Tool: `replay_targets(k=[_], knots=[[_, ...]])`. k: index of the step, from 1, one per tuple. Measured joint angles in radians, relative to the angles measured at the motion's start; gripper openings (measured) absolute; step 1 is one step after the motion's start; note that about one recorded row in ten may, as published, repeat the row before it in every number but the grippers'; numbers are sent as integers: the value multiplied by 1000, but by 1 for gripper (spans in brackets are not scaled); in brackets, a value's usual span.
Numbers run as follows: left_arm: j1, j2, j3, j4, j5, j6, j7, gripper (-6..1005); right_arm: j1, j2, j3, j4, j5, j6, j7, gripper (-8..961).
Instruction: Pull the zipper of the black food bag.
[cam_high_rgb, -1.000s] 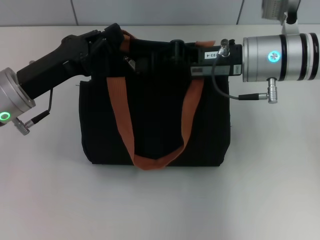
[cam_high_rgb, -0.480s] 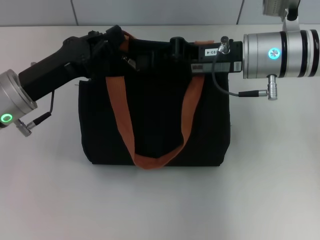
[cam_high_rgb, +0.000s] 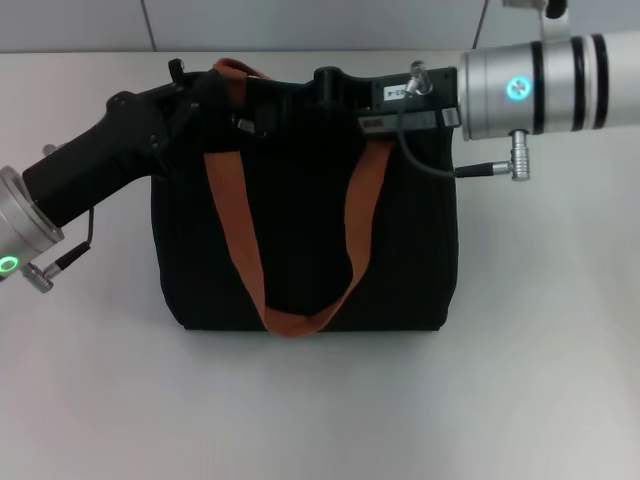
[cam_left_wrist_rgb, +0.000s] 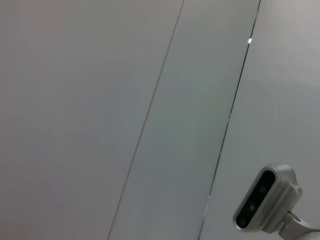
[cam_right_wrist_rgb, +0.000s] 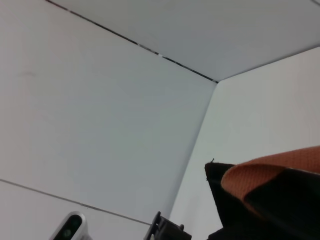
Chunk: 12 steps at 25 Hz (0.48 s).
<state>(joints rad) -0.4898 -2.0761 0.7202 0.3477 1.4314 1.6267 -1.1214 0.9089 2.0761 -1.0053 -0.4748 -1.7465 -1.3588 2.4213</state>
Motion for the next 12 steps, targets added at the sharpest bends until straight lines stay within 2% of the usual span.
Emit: replay_targets(k=[12], knots=[[-3,-2,-2,-46,-29,-12,71,71,12,4,-24,-2,-4,19,-30,0]])
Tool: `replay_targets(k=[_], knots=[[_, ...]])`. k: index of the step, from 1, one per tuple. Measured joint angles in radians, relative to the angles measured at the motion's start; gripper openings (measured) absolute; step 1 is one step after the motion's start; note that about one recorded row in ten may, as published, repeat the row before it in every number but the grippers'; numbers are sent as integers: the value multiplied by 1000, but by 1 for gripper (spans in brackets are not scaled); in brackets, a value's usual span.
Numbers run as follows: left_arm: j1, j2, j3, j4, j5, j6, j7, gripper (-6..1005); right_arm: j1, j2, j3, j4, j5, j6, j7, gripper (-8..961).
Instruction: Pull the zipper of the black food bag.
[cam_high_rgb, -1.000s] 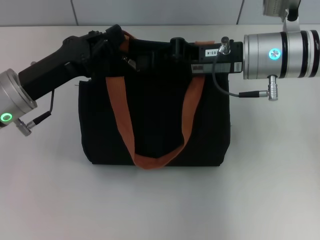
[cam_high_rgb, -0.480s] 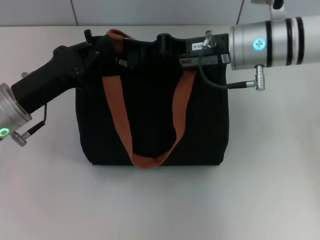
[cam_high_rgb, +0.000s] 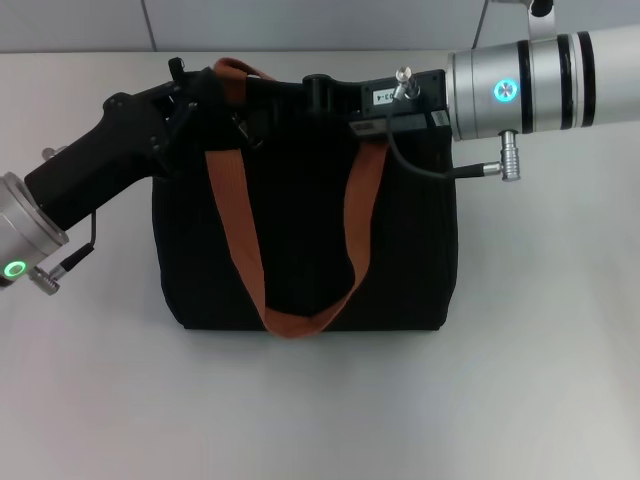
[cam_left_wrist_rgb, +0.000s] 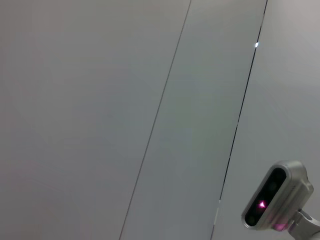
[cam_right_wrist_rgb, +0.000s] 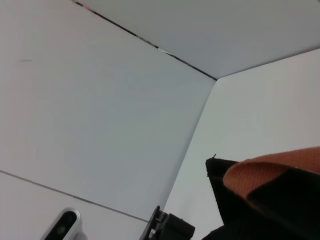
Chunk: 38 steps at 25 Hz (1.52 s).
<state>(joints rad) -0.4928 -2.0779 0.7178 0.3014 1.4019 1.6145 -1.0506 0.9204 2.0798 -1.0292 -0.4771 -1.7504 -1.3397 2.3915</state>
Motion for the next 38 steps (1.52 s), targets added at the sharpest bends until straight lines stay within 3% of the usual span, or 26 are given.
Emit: replay_targets(k=[13,30,38], knots=[[-6,-1,0,-4,-13,-26,26,73,8,-10,-23,0,0,3,-6,5],[-7,-1,4,-4,-27,-32,25,75,-38,-34,-14,-11,2,-6,-3,12],[-11,-1,6,-4,-28,-25,-12,76,-82,-31,17,-112,14,-60,-24,15]])
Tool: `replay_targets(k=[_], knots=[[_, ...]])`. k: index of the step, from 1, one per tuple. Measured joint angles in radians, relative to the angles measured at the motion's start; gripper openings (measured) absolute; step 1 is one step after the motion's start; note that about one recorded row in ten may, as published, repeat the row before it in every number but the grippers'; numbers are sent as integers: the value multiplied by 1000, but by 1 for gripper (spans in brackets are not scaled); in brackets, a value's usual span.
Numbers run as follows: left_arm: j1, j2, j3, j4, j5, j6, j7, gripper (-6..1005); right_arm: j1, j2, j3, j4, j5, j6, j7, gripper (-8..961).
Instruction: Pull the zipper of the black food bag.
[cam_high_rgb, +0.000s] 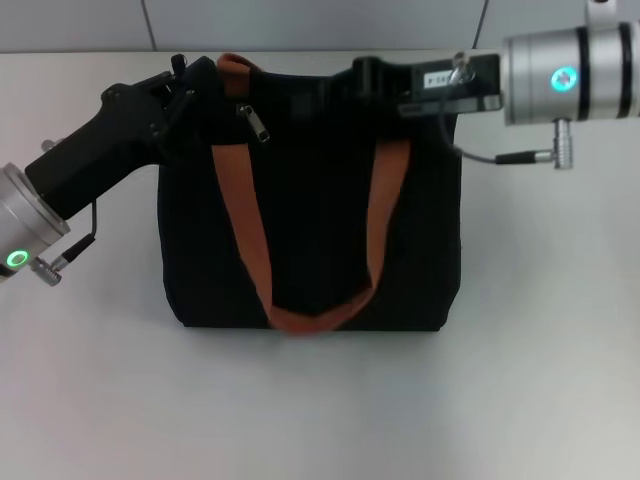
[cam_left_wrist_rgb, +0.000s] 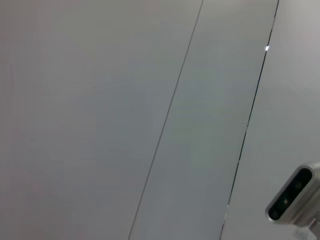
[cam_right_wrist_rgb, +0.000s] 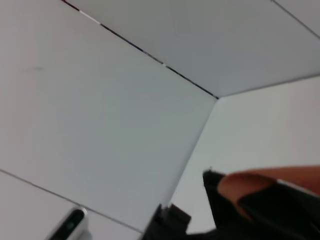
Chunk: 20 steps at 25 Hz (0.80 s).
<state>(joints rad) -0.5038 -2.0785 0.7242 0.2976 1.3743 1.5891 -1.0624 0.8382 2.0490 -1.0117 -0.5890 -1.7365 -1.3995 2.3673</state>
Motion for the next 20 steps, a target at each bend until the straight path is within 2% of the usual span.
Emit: replay_targets(k=[4,7,8,9,13,15,17,20], knots=[[-6,0,4,0,0,-3,-11,76,2,-13,49,-10,0,-46,2,16],[-11,0,4,-1,0,-5,-26,77,42,-45,58,26,-4,-96,37,18],[-13,0,4,-1,0,-5,-30,77,81,-67,54,62,-7,-133,74,18],[-13,0,4,-1,0,-6,-32,77,81,-67,54,62,-7,-133,74,41],[-20,0,4,-2,0,-6,-43,77,160,-89,46,97,-68,-160,152,133],[-22,0,4,-2,0,-6,-46,78,174,-89,45,99,-101,-156,165,179],[-25,0,4,-2,1,-6,-48,78,186,-87,45,103,-131,-145,174,404],[-30,0,5,-2,4,-6,-51,78,190,-79,42,105,-139,-123,176,452]])
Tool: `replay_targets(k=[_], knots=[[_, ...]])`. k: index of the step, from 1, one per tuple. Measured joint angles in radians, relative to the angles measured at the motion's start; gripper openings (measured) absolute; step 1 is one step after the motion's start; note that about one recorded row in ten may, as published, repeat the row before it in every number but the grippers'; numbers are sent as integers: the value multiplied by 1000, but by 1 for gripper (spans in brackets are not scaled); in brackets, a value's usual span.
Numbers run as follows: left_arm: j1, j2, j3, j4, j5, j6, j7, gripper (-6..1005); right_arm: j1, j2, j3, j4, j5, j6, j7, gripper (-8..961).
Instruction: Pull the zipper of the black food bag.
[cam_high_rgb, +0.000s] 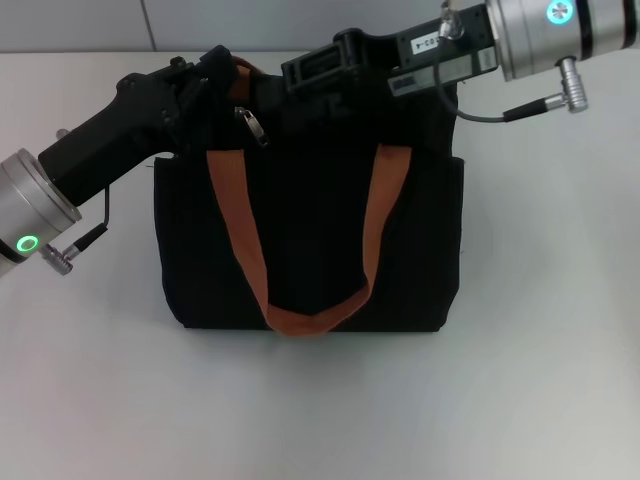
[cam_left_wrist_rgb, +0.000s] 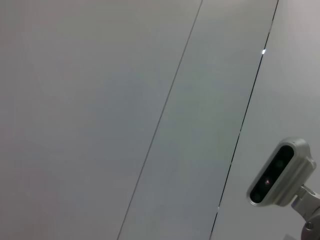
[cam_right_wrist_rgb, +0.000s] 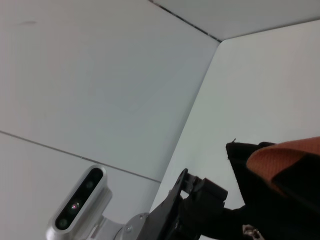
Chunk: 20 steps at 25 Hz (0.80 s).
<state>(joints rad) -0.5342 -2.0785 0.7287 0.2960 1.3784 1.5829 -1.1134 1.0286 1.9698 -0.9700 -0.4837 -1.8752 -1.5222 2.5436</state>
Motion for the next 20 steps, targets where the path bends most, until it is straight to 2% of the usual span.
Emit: replay_targets(k=[3,6,11,12,13,14,17,18,19,20], knots=[[-1,0,0,0,1,0,-1,79,0,5,-4,-6,-2,12,-23,500],[-1,0,1,-3,2,0,-1,79,-2,10,-4,-9,-3,22,-70,498],[-3,0,1,-9,2,1,-2,80,-36,38,-4,-75,-1,11,-222,495],[-3,0,2,-9,2,2,-2,80,-52,45,-4,-103,-1,4,-256,495],[-3,0,1,-8,2,3,-2,80,-100,67,-4,-172,-1,-12,-349,494],[-3,0,2,-7,2,7,-2,80,-100,67,-4,-172,-1,-12,-349,493],[-5,0,1,-3,1,13,1,80,-200,105,-4,-273,7,-33,-552,492],[-8,0,2,-3,1,14,3,80,-260,117,-6,-296,34,-33,-700,491],[-11,0,2,-2,1,17,4,81,-260,117,-6,-296,34,-33,-700,490],[-14,0,1,-2,2,20,5,81,-292,119,-8,-281,73,-30,-800,490]])
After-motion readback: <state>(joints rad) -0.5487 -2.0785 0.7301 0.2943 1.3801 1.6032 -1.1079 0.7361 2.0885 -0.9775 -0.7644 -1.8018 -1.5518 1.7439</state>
